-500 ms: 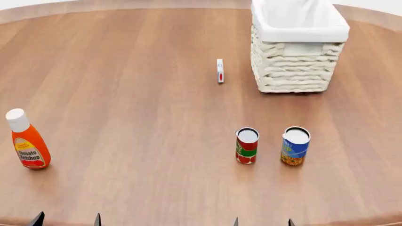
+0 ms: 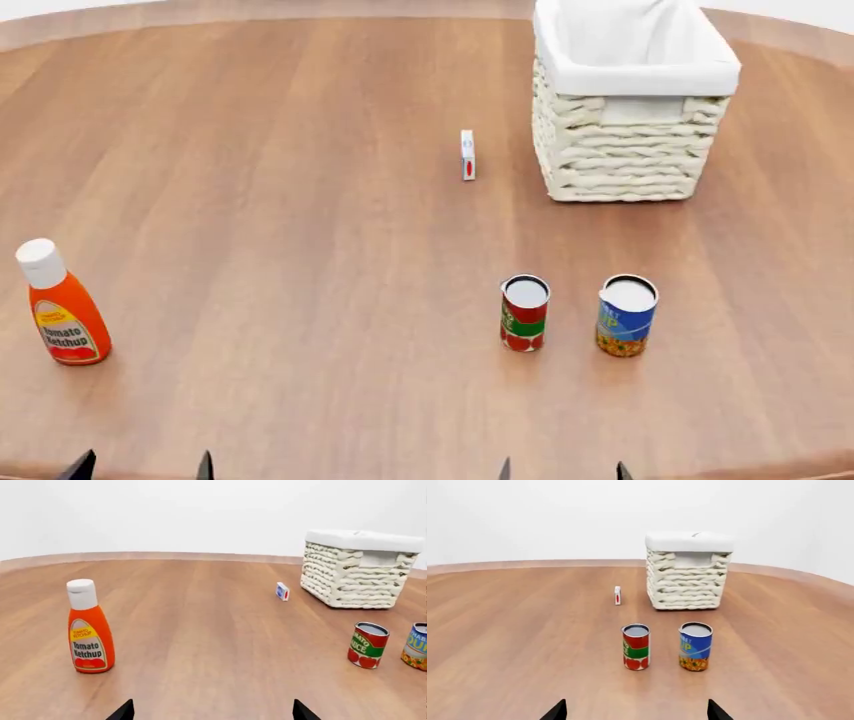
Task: Pick up the ketchup, and put it in the basket.
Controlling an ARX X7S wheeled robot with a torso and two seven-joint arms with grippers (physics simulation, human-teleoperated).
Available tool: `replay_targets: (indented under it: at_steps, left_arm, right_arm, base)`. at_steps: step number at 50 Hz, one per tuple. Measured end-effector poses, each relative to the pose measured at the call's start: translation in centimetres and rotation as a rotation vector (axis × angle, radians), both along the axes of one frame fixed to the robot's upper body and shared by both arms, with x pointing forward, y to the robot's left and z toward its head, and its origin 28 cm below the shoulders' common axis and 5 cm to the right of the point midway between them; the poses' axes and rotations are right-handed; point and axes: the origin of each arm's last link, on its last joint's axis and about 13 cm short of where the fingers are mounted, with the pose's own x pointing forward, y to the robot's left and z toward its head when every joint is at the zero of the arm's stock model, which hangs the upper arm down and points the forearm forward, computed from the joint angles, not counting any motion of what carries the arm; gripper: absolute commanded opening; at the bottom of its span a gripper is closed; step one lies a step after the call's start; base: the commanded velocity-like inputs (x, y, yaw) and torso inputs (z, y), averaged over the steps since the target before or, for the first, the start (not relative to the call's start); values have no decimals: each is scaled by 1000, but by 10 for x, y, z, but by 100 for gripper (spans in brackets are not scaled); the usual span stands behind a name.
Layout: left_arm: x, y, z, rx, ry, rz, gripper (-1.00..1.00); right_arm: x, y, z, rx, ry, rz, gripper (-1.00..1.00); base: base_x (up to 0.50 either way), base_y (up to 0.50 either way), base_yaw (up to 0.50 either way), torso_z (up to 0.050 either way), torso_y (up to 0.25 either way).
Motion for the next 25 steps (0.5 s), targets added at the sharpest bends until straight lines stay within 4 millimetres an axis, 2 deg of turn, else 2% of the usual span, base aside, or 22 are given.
replay_targets:
  at_steps: [7,25]
  left_arm:
    - [0,0,10,7,-32,5,100]
    - [-14,-3,62,27,-218,9,100]
  right_arm:
    - [-2,-1,15,-9,-19,-11,100]
    - [-18,3,60,-29,-104,-17,100]
  base:
    - [0,0,0,0,0]
    - [0,0,0,0,0]
